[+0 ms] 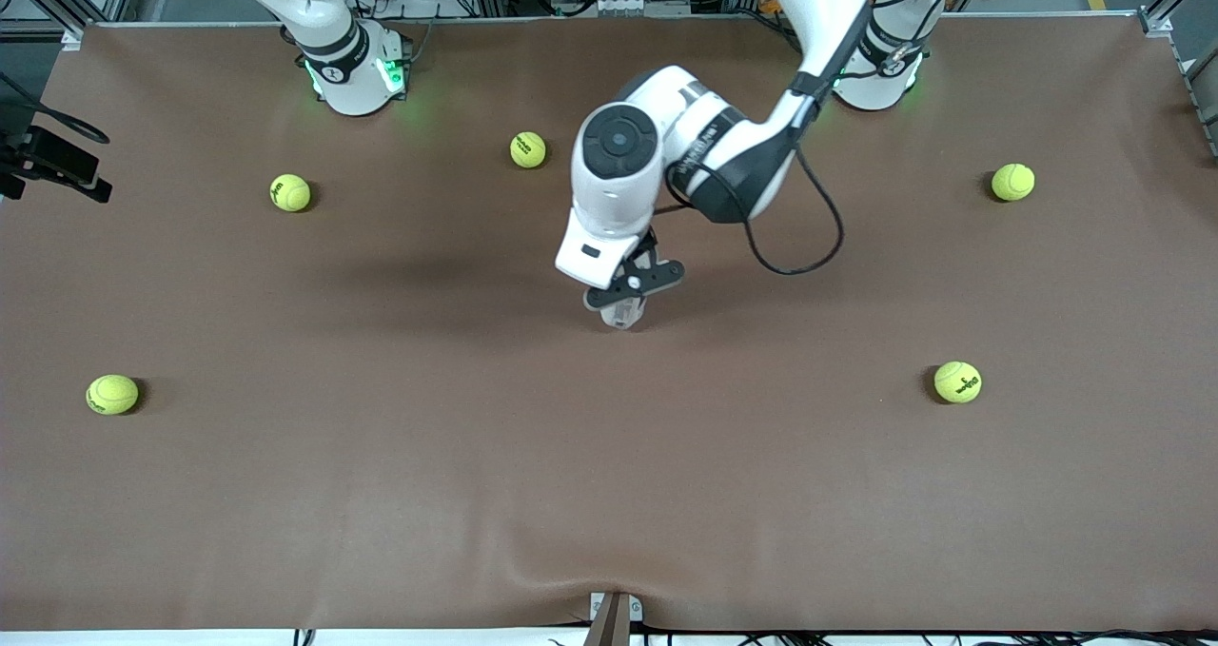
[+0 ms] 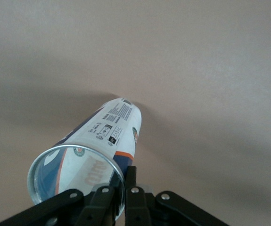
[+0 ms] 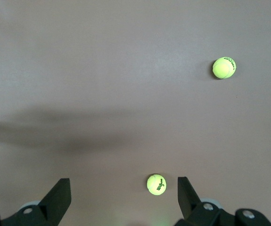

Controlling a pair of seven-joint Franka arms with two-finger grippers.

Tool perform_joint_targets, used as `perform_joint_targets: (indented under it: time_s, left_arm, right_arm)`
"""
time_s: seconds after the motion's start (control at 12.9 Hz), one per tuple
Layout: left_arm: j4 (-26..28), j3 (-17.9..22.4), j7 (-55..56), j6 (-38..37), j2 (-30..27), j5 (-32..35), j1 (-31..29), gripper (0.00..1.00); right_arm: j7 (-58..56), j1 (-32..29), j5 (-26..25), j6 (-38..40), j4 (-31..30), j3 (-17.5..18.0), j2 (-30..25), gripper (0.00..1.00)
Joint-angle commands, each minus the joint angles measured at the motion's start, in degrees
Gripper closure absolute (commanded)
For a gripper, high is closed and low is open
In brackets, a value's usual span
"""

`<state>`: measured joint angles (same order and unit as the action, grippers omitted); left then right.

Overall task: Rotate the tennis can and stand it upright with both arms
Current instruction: 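Lower the upright can onto the table with the left gripper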

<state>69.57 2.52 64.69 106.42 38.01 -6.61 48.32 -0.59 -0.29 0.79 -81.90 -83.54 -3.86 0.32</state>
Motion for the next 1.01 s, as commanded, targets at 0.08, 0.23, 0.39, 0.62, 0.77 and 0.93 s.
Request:
perform_joint_targets:
  time_s: [0.08,0.23,0.39,0.62,0.77,0.93]
  left_arm:
    - [-1.81,3.46,2.54,-0.77,2.07,2.04,4.06,1.00]
    - [-1.72,3.37,2.72,-0.77,1.72,2.57,4.07,1.00]
    - [-1.72,3.37,2.72,-0.77,1.81,2.57,4.07,1.00]
    - [-1.72,3.29,2.54,-0.68,2.07,2.57,3.98,1.00]
    - [-1.63,3.29,2.45,-0.68,2.07,2.57,3.98,1.00]
    - [-1.63,3.20,2.19,-0.68,2.16,2.40,3.72,1.00]
  right_arm:
    - [-0.38,-0.32,0.61,0.25,0.30,0.43,0.03,0.00]
    - [-0.38,-0.41,0.61,0.25,0.30,0.43,0.03,0.00]
    - [-0.38,-0.32,0.61,0.25,0.30,0.43,0.03,0.00]
    - [-0.38,-0.32,0.53,0.25,0.30,0.43,0.03,0.00]
    - [-0.38,-0.32,0.61,0.25,0.30,0.43,0.03,0.00]
    - [-0.38,-0.32,0.53,0.25,0.30,0.43,0.03,0.00]
